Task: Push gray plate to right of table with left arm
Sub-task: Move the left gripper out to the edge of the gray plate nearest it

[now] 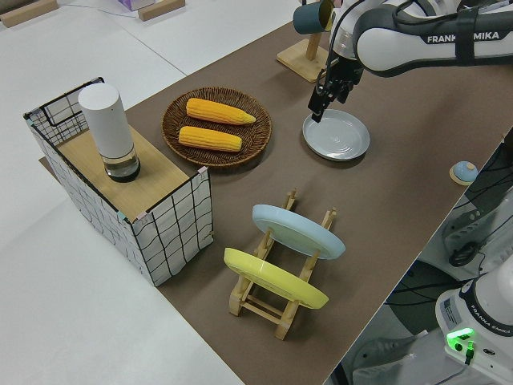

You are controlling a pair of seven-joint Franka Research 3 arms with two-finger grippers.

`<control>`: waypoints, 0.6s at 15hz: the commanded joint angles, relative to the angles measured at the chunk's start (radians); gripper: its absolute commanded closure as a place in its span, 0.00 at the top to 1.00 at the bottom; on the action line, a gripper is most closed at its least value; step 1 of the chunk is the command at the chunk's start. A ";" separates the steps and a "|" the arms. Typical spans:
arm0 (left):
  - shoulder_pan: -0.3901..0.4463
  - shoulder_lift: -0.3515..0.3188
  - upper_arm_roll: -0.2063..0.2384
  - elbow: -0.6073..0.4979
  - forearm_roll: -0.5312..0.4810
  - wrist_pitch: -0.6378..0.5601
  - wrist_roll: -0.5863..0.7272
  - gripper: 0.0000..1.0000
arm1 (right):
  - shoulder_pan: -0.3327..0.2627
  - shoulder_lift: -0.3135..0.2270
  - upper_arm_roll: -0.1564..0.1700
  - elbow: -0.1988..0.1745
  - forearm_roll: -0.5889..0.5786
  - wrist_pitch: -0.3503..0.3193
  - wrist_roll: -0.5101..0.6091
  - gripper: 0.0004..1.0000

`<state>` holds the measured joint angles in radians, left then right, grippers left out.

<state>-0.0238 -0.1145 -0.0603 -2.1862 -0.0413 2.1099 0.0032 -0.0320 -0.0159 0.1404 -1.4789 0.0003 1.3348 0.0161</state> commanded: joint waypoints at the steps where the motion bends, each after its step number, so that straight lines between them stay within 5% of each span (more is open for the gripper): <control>1: -0.018 0.016 0.010 -0.058 -0.017 0.096 -0.009 0.99 | -0.020 -0.002 0.016 0.009 0.004 -0.016 0.013 0.98; 9: -0.067 0.094 0.010 -0.164 -0.017 0.294 -0.080 0.99 | -0.019 -0.002 0.016 0.009 0.004 -0.016 0.012 0.98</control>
<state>-0.0563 -0.0410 -0.0609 -2.3102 -0.0444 2.3348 -0.0426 -0.0320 -0.0159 0.1404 -1.4789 0.0003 1.3348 0.0161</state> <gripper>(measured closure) 0.004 0.013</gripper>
